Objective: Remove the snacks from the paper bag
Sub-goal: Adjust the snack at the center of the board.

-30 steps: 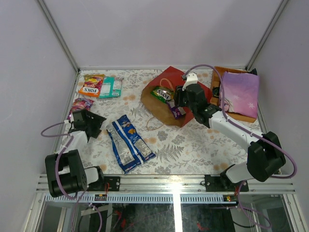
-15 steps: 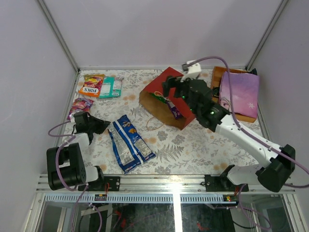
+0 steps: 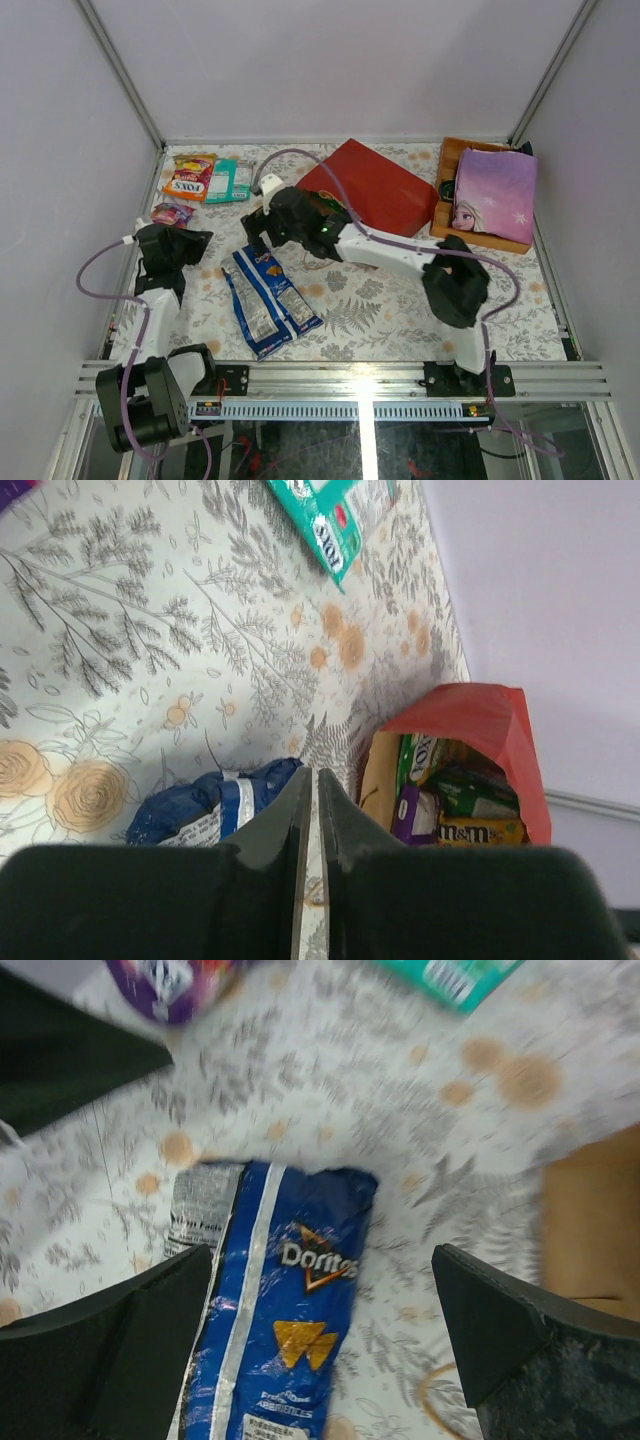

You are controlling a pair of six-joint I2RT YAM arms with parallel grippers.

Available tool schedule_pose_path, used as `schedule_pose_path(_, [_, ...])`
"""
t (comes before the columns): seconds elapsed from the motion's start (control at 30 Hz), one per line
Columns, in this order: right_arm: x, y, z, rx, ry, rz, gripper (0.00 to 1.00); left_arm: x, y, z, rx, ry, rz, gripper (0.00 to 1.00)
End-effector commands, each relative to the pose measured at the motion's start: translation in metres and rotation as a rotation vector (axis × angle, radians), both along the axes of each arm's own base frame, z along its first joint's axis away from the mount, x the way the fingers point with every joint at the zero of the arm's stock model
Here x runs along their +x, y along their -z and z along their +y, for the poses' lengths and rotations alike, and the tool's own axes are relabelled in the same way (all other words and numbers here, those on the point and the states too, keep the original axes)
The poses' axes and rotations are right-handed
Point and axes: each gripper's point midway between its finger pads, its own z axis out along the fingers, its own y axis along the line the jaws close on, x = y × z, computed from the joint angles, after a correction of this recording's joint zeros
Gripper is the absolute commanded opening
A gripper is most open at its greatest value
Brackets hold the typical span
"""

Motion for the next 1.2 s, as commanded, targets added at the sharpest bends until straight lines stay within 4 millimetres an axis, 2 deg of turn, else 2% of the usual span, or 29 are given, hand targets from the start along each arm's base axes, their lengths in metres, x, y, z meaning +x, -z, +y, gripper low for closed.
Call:
schedule_pose_path(0.0, [-0.010, 0.011, 0.032, 0.003, -0.124, 0.171, 1.00, -0.013, 0.005, 0.021, 0.106, -0.065, 0.091, 0.10])
schedule_pose_path(0.13, [0.016, 0.052, 0.029, 0.051, -0.067, 0.358, 0.91, -0.021, 0.035, 0.009, 0.063, 0.009, 0.171, 0.13])
schedule_pose_path(0.23, [0.033, 0.070, 0.024, 0.100, -0.031, 0.440, 0.86, -0.028, 0.057, -0.003, 0.018, 0.059, 0.204, 0.15])
schedule_pose_path(0.33, [0.043, 0.085, 0.024, 0.119, -0.021, 0.483, 0.84, -0.034, 0.069, -0.009, 0.005, 0.080, 0.214, 0.17])
schedule_pose_path(0.4, [0.044, 0.090, 0.027, 0.145, -0.032, 0.517, 0.83, -0.036, 0.073, -0.011, 0.001, 0.089, 0.214, 0.21])
schedule_pose_path(0.53, [0.042, 0.101, 0.036, 0.174, -0.057, 0.583, 0.81, -0.044, 0.080, -0.017, -0.003, 0.124, 0.219, 0.43])
schedule_pose_path(0.63, [0.039, 0.109, 0.041, 0.190, -0.073, 0.624, 0.80, -0.050, 0.085, -0.022, -0.010, 0.149, 0.218, 0.53])
schedule_pose_path(0.73, [0.033, 0.115, 0.048, 0.205, -0.092, 0.668, 0.79, -0.054, 0.090, -0.029, -0.038, 0.171, 0.207, 0.56])
schedule_pose_path(0.9, [0.026, 0.126, 0.056, 0.217, -0.110, 0.717, 0.74, -0.053, 0.098, -0.029, -0.035, 0.171, 0.199, 0.59])
schedule_pose_path(0.97, [0.022, 0.129, 0.061, 0.213, -0.127, 0.732, 0.63, -0.051, 0.102, -0.030, -0.044, 0.177, 0.207, 0.59])
schedule_pose_path(1.07, [0.016, 0.127, 0.066, 0.213, -0.142, 0.735, 0.29, -0.045, 0.100, -0.031, -0.063, 0.181, 0.191, 0.57])
schedule_pose_path(1.17, [0.017, 0.117, 0.066, 0.211, -0.140, 0.712, 0.02, -0.035, 0.085, -0.033, -0.085, 0.184, 0.127, 0.54])
